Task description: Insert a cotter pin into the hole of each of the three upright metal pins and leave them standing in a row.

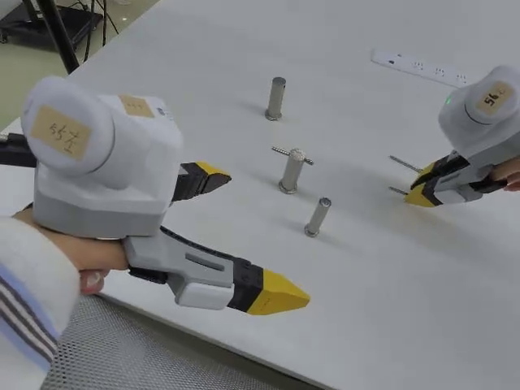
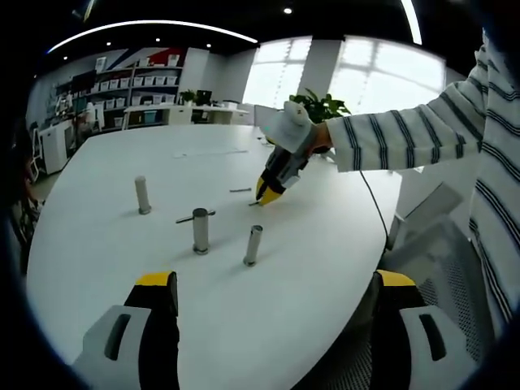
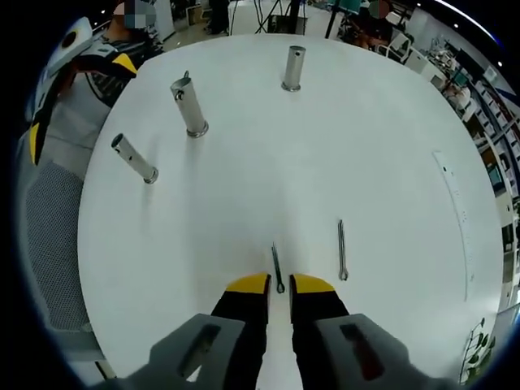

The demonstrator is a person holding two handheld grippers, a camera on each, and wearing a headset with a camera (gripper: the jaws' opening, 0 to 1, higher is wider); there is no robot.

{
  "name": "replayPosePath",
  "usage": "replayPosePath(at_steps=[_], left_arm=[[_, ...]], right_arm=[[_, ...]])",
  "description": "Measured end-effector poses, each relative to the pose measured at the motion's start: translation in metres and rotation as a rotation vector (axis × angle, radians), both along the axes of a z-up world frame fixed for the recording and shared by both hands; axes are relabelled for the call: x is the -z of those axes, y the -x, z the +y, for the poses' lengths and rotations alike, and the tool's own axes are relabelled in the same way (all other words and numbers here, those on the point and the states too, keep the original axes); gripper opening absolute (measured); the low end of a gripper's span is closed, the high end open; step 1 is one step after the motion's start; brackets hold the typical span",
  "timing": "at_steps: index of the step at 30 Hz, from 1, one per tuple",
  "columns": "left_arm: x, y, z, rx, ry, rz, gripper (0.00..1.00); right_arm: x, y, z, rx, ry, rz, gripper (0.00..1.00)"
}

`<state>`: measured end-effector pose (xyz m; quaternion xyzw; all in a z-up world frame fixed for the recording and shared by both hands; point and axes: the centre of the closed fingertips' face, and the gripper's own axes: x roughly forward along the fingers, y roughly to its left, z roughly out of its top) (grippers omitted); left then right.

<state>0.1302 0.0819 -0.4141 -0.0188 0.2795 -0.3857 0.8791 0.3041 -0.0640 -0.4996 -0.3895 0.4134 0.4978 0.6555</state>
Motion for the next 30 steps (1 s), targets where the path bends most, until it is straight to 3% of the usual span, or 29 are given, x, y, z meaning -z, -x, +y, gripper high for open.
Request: replayPosePath(at_steps=[4, 11, 15, 20, 23, 27, 30], left_arm=[[0.0, -0.001, 0.0, -0.001, 0.003, 0.003, 0.97], [0.004, -0.002, 0.002, -0.025, -0.011, 0.013, 0.97], [0.003, -0.003, 0.005, -0.034, -0.009, 0.01, 0.96], [0.004, -0.004, 0.008, -0.043, -0.007, 0.012, 0.95], [0.005, -0.005, 0.01, -0.053, -0.01, 0.014, 0.95], [0.004, -0.006, 0.011, -0.062, -0.007, 0.014, 0.95], [0.003, -0.006, 0.01, -0.062, 0.001, 0.011, 0.95]], right_arm=[[0.001, 0.001, 0.002, -0.001, 0.0, 0.011, 0.0], [0.0, 0.002, 0.002, 0.021, 0.013, -0.011, 0.0], [0.0, 0.007, 0.004, -0.05, -0.009, -0.011, 0.0], [-0.001, 0.009, 0.005, -0.048, -0.007, -0.029, 0.0], [-0.006, 0.015, 0.012, -0.058, -0.05, -0.016, 0.0], [-0.015, 0.014, 0.015, -0.072, -0.053, -0.044, 0.0], [-0.028, 0.018, 0.025, -0.077, -0.11, -0.054, 0.0]])
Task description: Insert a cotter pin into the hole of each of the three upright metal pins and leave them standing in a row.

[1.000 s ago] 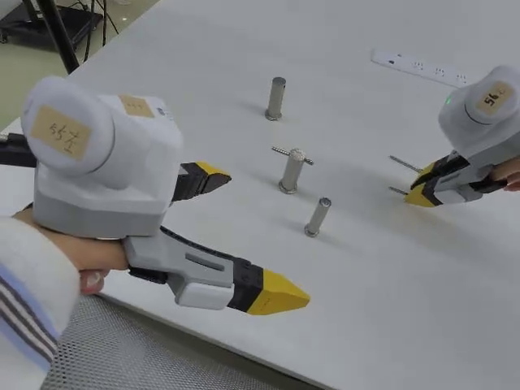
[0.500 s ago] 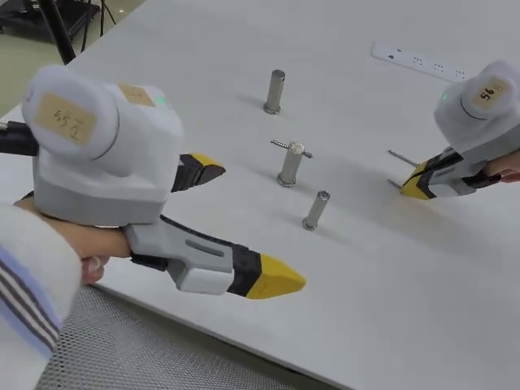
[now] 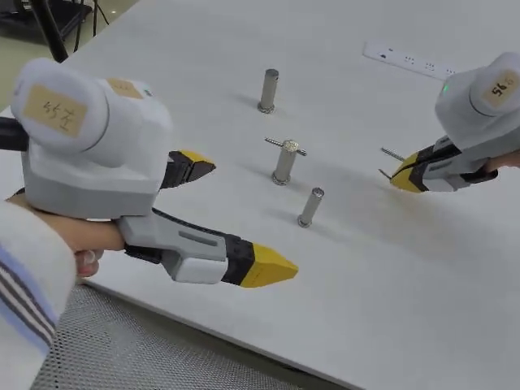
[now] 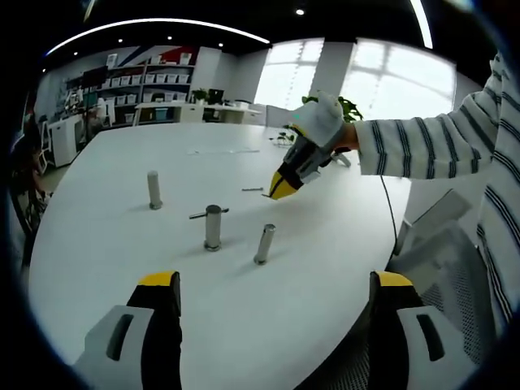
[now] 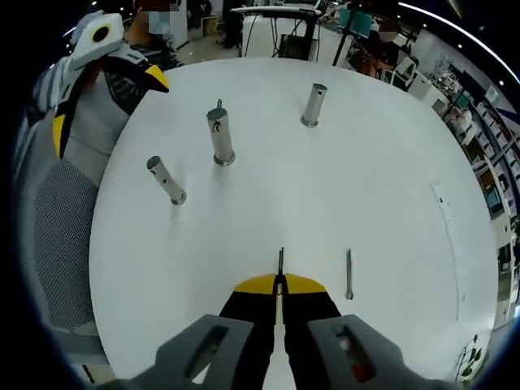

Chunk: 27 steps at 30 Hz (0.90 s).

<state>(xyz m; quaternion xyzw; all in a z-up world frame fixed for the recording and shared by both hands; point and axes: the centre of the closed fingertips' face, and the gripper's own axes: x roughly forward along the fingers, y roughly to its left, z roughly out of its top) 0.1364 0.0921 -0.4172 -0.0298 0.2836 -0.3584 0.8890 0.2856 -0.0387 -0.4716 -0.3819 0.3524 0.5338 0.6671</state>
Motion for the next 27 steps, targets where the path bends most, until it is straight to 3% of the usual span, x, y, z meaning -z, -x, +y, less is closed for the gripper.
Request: replayPosePath(at_steps=[10, 16, 21, 27], left_arm=[[-0.002, -0.002, -0.001, -0.003, -0.004, -0.011, 0.91], [-0.007, -0.005, -0.008, -0.001, 0.046, 0.002, 0.84], [-0.008, -0.006, -0.013, 0.015, 0.055, 0.011, 0.79], [-0.013, -0.008, -0.02, 0.016, 0.101, 0.027, 0.72]], right_arm=[[-0.038, 0.038, 0.019, -0.077, -0.085, -0.075, 0.0], [-0.053, 0.061, 0.026, -0.099, -0.126, -0.112, 0.0], [-0.06, 0.072, 0.03, -0.106, -0.164, -0.133, 0.0], [-0.072, 0.088, 0.031, -0.097, -0.218, -0.167, 0.0]])
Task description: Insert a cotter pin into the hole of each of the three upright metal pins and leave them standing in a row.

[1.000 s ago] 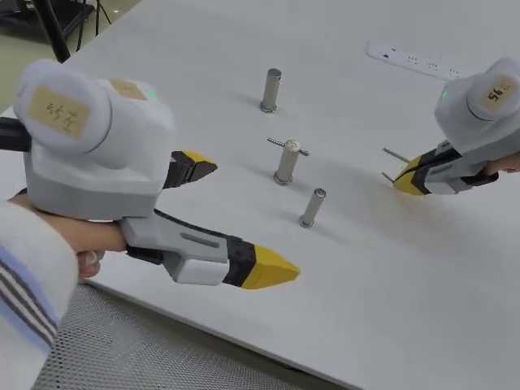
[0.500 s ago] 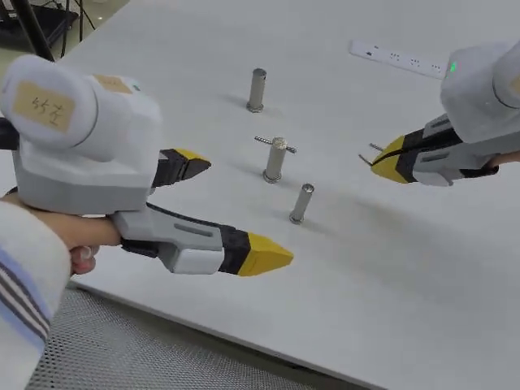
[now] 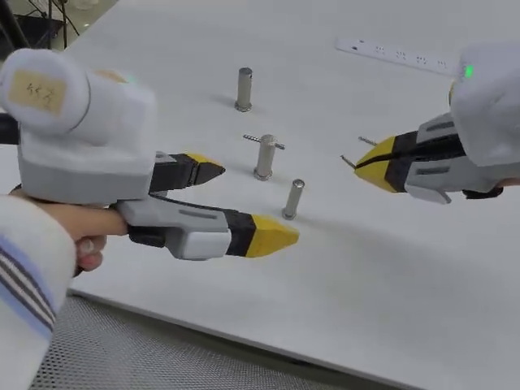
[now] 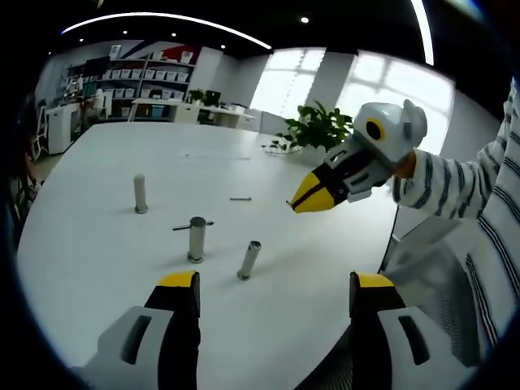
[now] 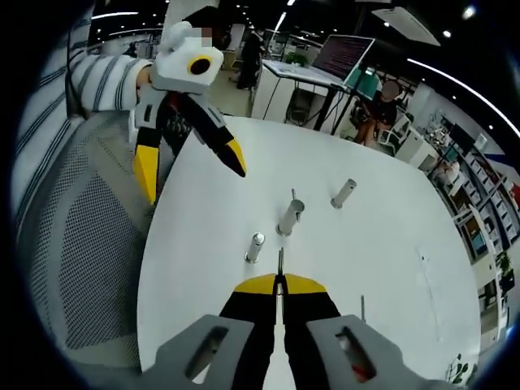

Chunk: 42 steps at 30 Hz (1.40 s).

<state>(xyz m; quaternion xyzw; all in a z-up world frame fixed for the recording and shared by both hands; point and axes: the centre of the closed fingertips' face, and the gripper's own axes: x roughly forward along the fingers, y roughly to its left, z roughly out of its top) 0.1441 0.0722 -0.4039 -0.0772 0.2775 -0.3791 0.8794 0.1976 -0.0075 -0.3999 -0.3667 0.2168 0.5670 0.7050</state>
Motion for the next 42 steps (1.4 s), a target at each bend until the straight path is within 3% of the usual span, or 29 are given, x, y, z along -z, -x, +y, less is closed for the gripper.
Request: replayPosePath(at_steps=[3, 10, 15, 17, 23, 34, 42], left_arm=[[-0.005, -0.002, -0.004, -0.006, 0.047, 0.008, 0.68], [-0.006, -0.004, -0.008, -0.016, 0.084, 0.034, 0.58], [-0.012, -0.005, -0.017, 0.004, 0.128, 0.041, 0.49], [-0.013, -0.005, -0.022, 0.014, 0.143, 0.061, 0.47], [-0.014, -0.003, -0.031, 0.033, 0.171, 0.09, 0.39], [-0.015, 0.003, -0.042, 0.055, 0.229, 0.145, 0.19], [-0.015, 0.006, -0.045, 0.055, 0.244, 0.154, 0.1]], right_arm=[[-0.004, 0.007, -0.001, 0.017, -0.017, -0.013, 0.0], [-0.008, 0.022, 0.001, 0.043, -0.061, -0.037, 0.0], [-0.005, 0.032, 0.006, 0.054, -0.088, -0.027, 0.0], [-0.003, 0.038, 0.009, 0.047, -0.093, -0.034, 0.0], [-0.003, 0.049, 0.018, 0.028, -0.102, -0.062, 0.0], [-0.005, 0.064, 0.031, 0.002, -0.122, -0.053, 0.0], [-0.009, 0.067, 0.034, -0.006, -0.134, -0.051, 0.0]])
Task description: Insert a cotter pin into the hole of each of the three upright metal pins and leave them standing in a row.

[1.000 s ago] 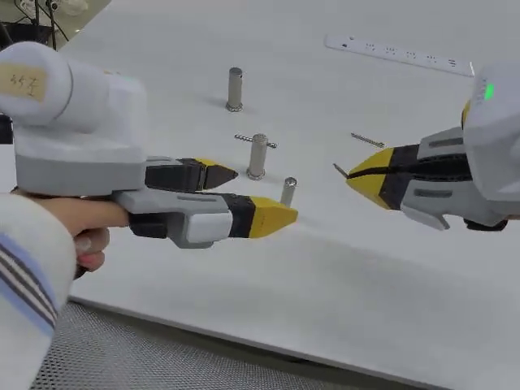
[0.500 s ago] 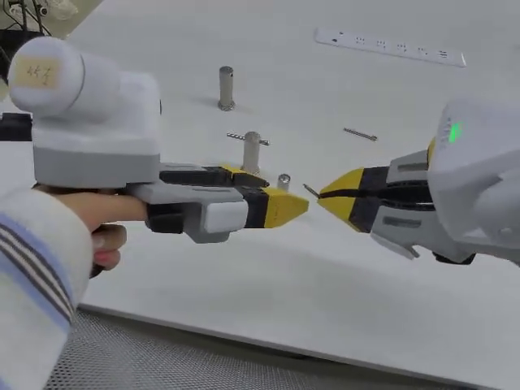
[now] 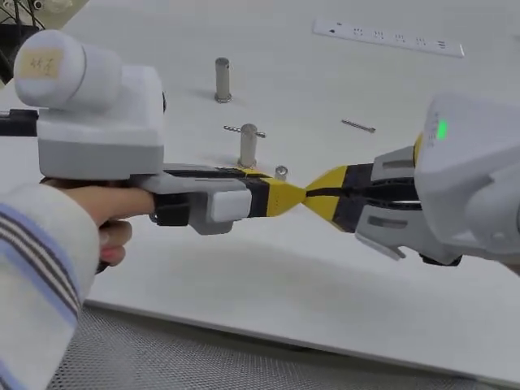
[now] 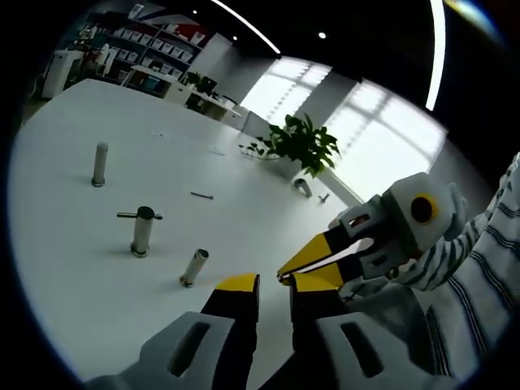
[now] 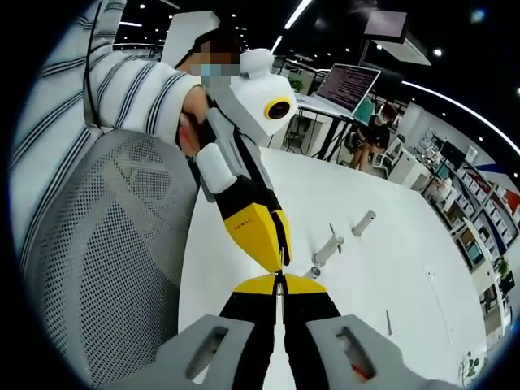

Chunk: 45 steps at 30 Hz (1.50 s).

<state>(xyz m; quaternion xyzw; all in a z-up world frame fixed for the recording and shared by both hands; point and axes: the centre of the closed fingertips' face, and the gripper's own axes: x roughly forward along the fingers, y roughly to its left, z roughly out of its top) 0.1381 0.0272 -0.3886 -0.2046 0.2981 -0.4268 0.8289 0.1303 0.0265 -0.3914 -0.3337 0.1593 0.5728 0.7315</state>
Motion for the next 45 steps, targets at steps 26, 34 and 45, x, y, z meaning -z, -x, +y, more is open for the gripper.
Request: replayPosePath(at_steps=[26, 34, 45], left_arm=[[-0.002, 0.009, -0.006, 0.005, 0.055, 0.056, 0.0], [-0.002, 0.01, -0.007, -0.013, 0.077, 0.116, 0.0], [-0.003, 0.011, -0.009, 0.002, 0.05, 0.106, 0.0]], right_arm=[[0.0, 0.004, 0.0, -0.016, 0.03, -0.027, 0.0], [0.0, 0.004, -0.001, -0.014, 0.031, -0.03, 0.0], [-0.001, 0.004, -0.002, -0.003, 0.02, -0.029, 0.0]])
